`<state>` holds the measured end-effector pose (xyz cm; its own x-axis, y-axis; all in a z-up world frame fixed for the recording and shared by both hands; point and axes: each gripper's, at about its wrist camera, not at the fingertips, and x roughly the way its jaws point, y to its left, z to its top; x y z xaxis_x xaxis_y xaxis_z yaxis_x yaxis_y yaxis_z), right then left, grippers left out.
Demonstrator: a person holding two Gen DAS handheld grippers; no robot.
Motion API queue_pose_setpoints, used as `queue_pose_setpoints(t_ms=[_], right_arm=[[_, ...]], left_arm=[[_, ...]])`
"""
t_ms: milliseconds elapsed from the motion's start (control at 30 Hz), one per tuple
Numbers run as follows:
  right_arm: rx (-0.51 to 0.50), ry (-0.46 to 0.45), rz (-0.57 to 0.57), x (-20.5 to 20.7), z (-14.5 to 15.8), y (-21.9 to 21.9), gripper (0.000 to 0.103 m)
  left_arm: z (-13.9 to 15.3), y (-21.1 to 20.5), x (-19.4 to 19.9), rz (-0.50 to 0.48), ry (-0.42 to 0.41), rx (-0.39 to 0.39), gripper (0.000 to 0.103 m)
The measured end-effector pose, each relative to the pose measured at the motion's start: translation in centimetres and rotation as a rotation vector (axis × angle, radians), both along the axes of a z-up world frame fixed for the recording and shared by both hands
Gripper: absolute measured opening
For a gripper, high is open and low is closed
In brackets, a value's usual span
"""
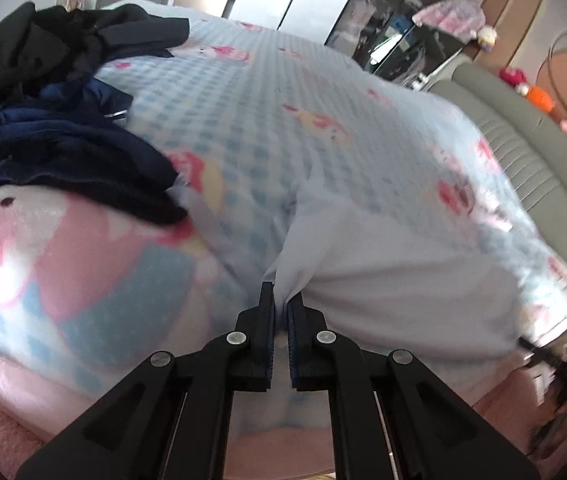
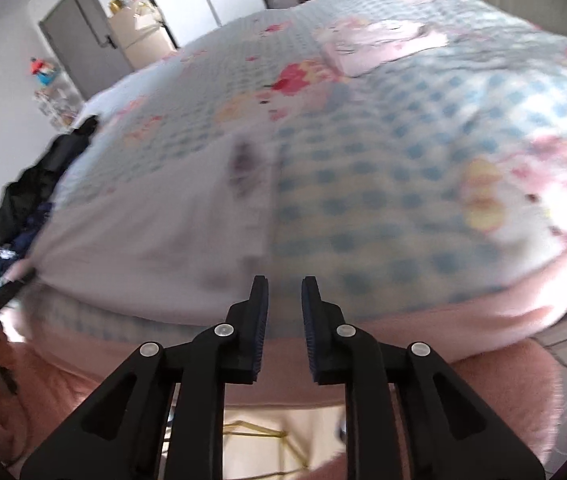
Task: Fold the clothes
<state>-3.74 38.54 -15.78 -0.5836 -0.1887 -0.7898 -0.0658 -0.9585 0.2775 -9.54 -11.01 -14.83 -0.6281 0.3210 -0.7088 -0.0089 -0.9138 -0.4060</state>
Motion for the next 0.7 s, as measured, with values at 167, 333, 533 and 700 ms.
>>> queue_pose_setpoints(t_ms=[167, 333, 533, 700], right_arm=[[-0.081, -0.019, 0.057, 0.8, -0.1, -0.5, 0.035], [0.026, 0.074, -0.013, -0.1, 1.7, -1.9, 0.035], [0.085, 0.085, 0.075, -3.9, 3.1, -5.2, 0.035], [0.096, 0.016, 0.050, -6.9, 1.3, -5.0, 0.040]], left_arm=[[0.1, -0.3, 0.4, 0.091, -0.057, -0.063, 0.041], [3.5, 0.3, 1.9, 0.175, 0.112, -0.170, 0.038], [4.3, 4.0, -3.8, -0.020, 0.087, -0.212, 0.044], [-0.2, 4.1, -7.0, -0.069, -0.110, -0.110, 0.041]])
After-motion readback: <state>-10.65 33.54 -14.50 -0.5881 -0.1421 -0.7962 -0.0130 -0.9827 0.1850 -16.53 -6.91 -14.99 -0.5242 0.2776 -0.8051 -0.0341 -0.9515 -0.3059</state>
